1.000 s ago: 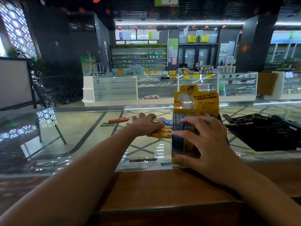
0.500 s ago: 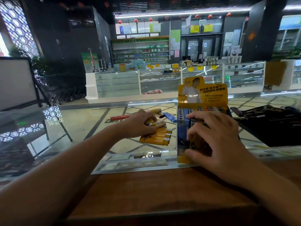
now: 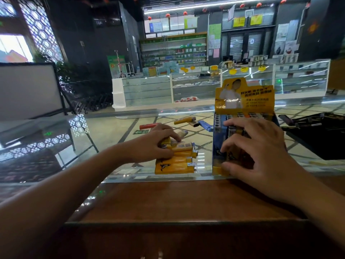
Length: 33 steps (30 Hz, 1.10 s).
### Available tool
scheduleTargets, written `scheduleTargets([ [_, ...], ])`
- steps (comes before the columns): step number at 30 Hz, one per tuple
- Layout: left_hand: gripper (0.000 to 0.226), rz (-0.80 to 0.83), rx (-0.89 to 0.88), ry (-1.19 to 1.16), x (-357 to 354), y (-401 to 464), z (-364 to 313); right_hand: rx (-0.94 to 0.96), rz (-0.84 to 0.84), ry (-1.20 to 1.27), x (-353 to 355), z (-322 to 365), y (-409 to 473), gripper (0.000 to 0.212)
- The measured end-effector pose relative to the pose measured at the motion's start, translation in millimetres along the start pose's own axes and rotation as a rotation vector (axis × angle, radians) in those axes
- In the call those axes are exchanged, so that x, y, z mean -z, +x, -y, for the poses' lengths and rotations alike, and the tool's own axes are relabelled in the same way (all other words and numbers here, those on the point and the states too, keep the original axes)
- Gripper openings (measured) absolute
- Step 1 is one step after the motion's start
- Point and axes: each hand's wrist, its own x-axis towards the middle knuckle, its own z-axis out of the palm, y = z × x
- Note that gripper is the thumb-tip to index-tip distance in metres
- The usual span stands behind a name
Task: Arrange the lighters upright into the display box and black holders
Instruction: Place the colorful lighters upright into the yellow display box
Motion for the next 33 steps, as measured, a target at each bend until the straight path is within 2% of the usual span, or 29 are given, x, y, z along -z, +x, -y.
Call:
scheduleTargets([
  [4, 0.059, 0.044, 0.049, -0.150, 2, -6, -6, 0.004, -0.008, 0.039, 1, 2, 2, 0.038],
  [6, 0.051, -0.012, 0.054, -0.181, -1, -7, -9, -0.002, -0.016, 0.054, 1, 2, 3, 0.041],
  [8, 0.043, -0.072, 0.066, -0.119, -3, -9, -9, -0.010, -0.026, 0.048, 1, 0, 3, 0.046],
  [11, 0.068, -0.083, 0.133, 0.055, -2, -13, -11, -0.012, -0.020, 0.032, 1, 1, 3, 0.060],
  [14, 0.097, -0.065, 0.216, -0.079, 3, -14, -12, -0.047, -0.026, 0.080, 2, 1, 3, 0.080],
  [16, 0.101, -0.067, 0.196, -0.162, 5, -15, -12, -0.076, -0.047, 0.137, 3, 0, 3, 0.091],
  [19, 0.092, -0.083, 0.100, -0.130, 6, -17, -12, -0.084, -0.066, 0.214, 5, 0, 2, 0.102],
  [21, 0.079, -0.061, 0.014, -0.144, 7, -18, -16, -0.072, -0.063, 0.194, 5, 1, 1, 0.096],
  [24, 0.059, 0.001, -0.086, -0.068, 7, -15, -20, -0.027, -0.052, 0.106, 3, -1, 2, 0.073],
  [26, 0.051, 0.063, -0.098, -0.028, 6, -12, -21, -0.006, -0.036, 0.089, 3, -1, 3, 0.063],
  [28, 0.045, 0.117, -0.088, 0.021, 4, -7, -23, 0.001, -0.037, 0.084, 3, -2, 4, 0.059],
  [33, 0.041, 0.092, -0.118, 0.161, 4, 8, -24, 0.010, -0.059, 0.074, 4, 0, 3, 0.058],
])
